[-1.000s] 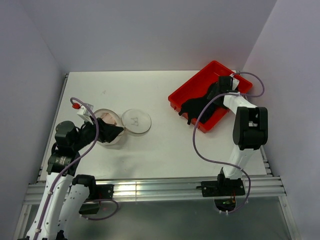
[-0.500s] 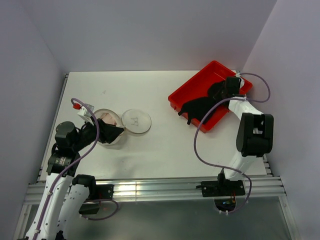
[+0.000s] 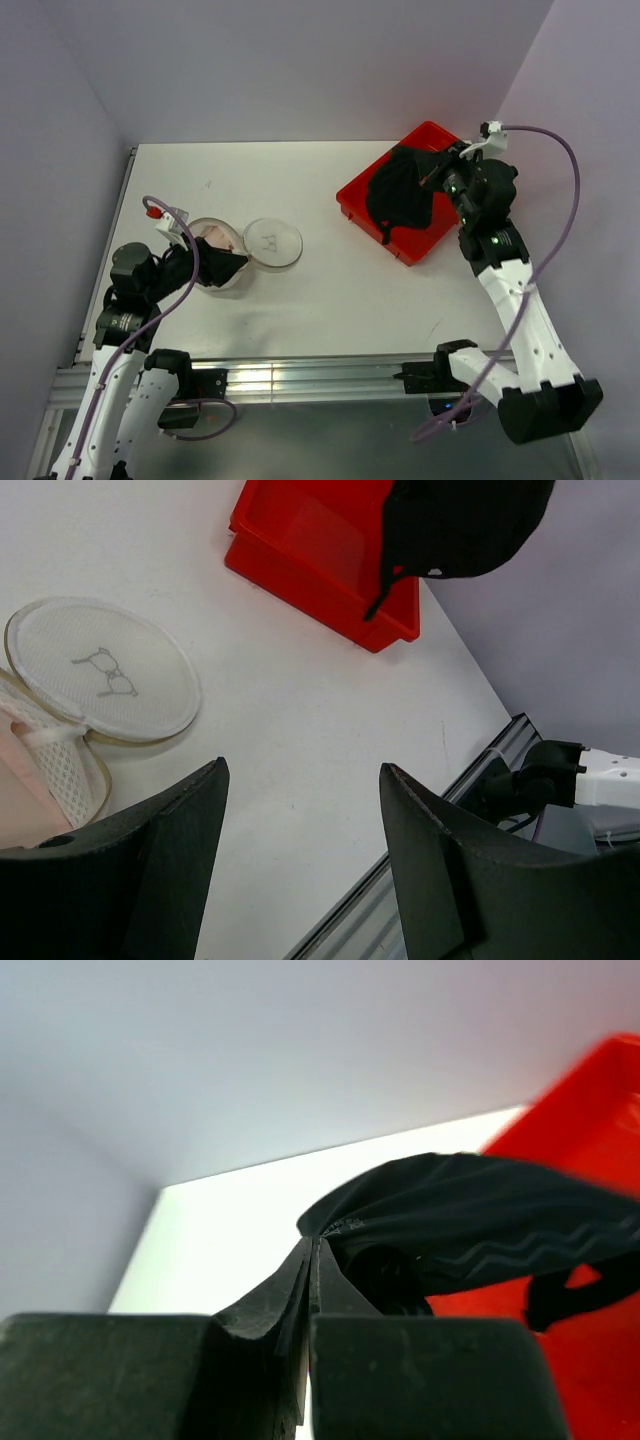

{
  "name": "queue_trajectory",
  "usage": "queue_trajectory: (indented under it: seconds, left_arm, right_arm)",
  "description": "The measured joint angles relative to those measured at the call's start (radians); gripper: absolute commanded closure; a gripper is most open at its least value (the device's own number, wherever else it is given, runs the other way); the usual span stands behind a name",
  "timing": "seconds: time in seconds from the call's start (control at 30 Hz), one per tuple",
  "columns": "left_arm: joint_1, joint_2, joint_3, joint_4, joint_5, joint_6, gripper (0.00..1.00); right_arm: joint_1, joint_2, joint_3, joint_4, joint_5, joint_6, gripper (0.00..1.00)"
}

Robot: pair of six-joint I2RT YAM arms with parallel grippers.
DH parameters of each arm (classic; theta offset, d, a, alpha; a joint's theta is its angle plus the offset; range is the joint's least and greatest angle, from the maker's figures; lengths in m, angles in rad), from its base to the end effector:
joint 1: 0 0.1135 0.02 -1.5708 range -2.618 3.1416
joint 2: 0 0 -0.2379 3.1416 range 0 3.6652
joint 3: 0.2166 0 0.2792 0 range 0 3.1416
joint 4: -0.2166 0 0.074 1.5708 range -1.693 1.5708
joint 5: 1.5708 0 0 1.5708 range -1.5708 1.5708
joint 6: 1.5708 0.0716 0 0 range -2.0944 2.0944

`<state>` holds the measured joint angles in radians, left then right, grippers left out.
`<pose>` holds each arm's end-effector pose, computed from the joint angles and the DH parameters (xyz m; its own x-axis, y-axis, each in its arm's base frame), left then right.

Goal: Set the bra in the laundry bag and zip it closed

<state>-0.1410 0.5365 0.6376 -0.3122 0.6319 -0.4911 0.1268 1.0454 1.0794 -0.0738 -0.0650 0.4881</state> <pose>0.2016 -0.0713 0.2947 -0.5061 -0.3125 -0.8039 0.5064 0.6468 -0.5703 0.3134 0.0446 0.3828 -0.1242 0.4559 -0.8813 -0.1498 0.8694 0.4709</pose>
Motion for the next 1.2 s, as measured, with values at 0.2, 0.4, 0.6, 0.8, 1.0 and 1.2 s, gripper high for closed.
queue_trajectory:
  seconds: [0.2, 0.4, 0.6, 0.8, 1.0, 1.2]
  left_arm:
    - [0.0, 0.008, -0.001, 0.0, 0.0, 0.0, 0.32]
    - [0.0, 0.02, -0.004, 0.006, 0.0, -0.008, 0.3]
    - [-0.007, 0.066, -0.026, 0.066, 0.021, -0.063, 0.28]
    - [-0.146, 0.15, -0.027, 0.108, -0.04, -0.121, 0.28]
    - [-0.407, 0.32, -0.012, 0.174, -0.235, -0.171, 0.35]
    - [-0.526, 0.56, 0.039, 0.261, -0.446, -0.223, 0.43]
  right_arm:
    - [0.134, -0.18, 0.0, -0.094, -0.104, -0.028, 1.0]
    - [0.24, -0.278, -0.246, -0.106, -0.172, -0.014, 0.49]
    - [0.244, -0.215, -0.469, -0.232, -0.142, 0.002, 0.32]
    - [0.244, -0.257, -0.475, -0.235, -0.116, 0.005, 0.35]
    - [0.271, -0.253, -0.481, -0.197, -0.104, 0.011, 0.45]
    - [0.311, -0.263, -0.504, -0.166, -0.075, 0.014, 0.57]
